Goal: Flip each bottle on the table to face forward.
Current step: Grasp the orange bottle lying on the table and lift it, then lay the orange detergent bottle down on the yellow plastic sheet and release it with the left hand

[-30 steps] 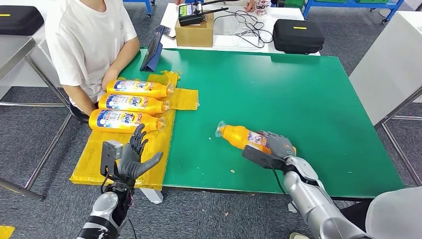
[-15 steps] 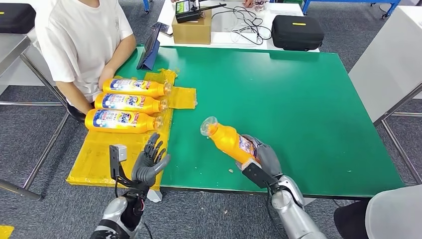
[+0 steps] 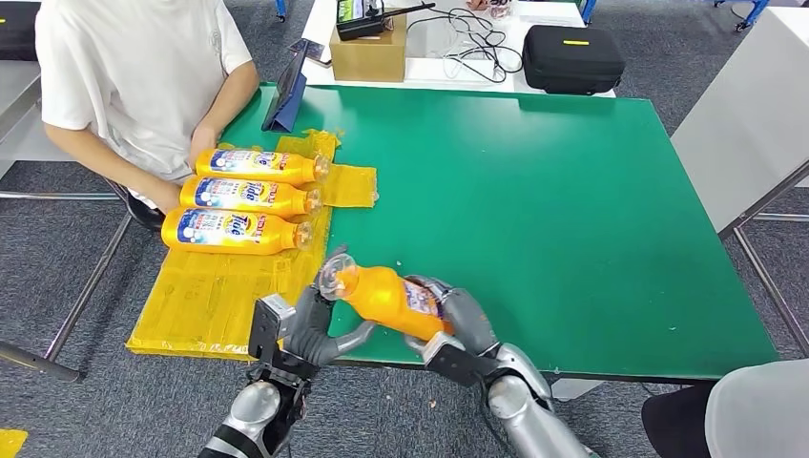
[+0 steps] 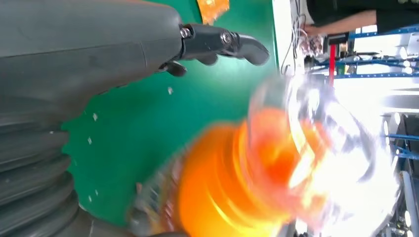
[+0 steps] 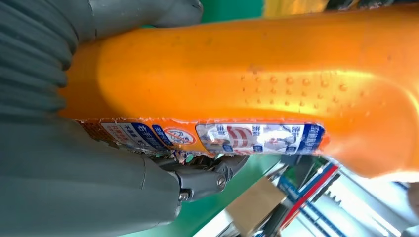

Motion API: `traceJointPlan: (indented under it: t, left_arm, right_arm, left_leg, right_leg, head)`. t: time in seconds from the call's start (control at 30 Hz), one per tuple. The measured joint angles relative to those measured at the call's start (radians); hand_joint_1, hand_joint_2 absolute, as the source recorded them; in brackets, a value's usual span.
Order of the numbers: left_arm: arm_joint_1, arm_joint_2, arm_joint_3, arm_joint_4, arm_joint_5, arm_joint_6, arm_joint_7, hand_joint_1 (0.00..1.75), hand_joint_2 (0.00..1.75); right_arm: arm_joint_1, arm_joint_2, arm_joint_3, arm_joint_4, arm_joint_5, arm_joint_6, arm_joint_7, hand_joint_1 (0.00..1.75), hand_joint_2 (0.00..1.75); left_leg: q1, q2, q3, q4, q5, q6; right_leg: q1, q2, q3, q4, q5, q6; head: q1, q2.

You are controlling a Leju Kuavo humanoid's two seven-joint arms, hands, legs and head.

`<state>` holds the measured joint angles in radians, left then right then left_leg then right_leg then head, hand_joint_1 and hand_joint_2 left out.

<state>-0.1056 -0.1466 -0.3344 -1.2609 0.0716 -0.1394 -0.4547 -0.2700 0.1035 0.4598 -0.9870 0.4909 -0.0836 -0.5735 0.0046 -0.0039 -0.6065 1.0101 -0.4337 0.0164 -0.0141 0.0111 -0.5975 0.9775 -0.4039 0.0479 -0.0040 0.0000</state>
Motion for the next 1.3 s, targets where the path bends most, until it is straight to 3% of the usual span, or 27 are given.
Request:
traceJointPlan:
  t: [0.37, 0.7, 0.87, 1.1, 1.3]
  left_arm:
    - [0.013, -0.016, -0.062, -0.008, 0.084, -0.068, 0.023, 0.00, 1.75]
    - [0.016, -0.019, -0.081, -0.008, 0.155, -0.129, 0.053, 0.00, 1.75]
    - [0.015, -0.030, -0.083, 0.008, 0.204, -0.078, 0.110, 0.00, 1.75]
    - [0.006, -0.045, -0.100, 0.065, 0.143, 0.078, 0.074, 0.00, 1.75]
    - [-0.002, -0.052, -0.106, 0.104, 0.190, 0.074, 0.083, 0.00, 1.75]
  right_arm:
    - [0.012, 0.011, 0.078, -0.006, 0.010, -0.017, 0.027, 1.75, 1.75]
    - [0.013, 0.011, 0.085, -0.005, 0.006, -0.062, 0.045, 1.75, 1.75]
    - [0.014, 0.019, 0.088, -0.006, -0.008, -0.075, 0.040, 1.75, 1.75]
    - [0.019, 0.032, 0.111, -0.034, -0.047, -0.085, 0.027, 1.75, 1.75]
    - [0.019, 0.034, 0.129, -0.047, -0.058, -0.083, 0.026, 1.75, 1.75]
  left_leg:
    - [0.000, 0.000, -0.001, 0.000, 0.000, 0.000]
    - [0.000, 0.000, -0.001, 0.000, 0.000, 0.000]
    - [0.000, 0.000, -0.001, 0.000, 0.000, 0.000]
    - [0.000, -0.001, -0.002, 0.000, 0.000, 0.000]
    - [0.000, -0.001, -0.002, 0.000, 0.000, 0.000]
  right_leg:
    - [0.000, 0.000, 0.000, 0.000, 0.000, 0.000]
    - [0.000, 0.000, 0.000, 0.000, 0.000, 0.000]
    - [0.000, 0.000, 0.000, 0.000, 0.000, 0.000]
    - [0.000, -0.001, -0.001, 0.000, 0.000, 0.000]
    - [0.000, -0.001, -0.001, 0.000, 0.000, 0.000]
  head:
    - [0.000, 0.000]
    - [0.000, 0.000]
    - [0.000, 0.000]
    - [0.000, 0.000]
    - [0.000, 0.000]
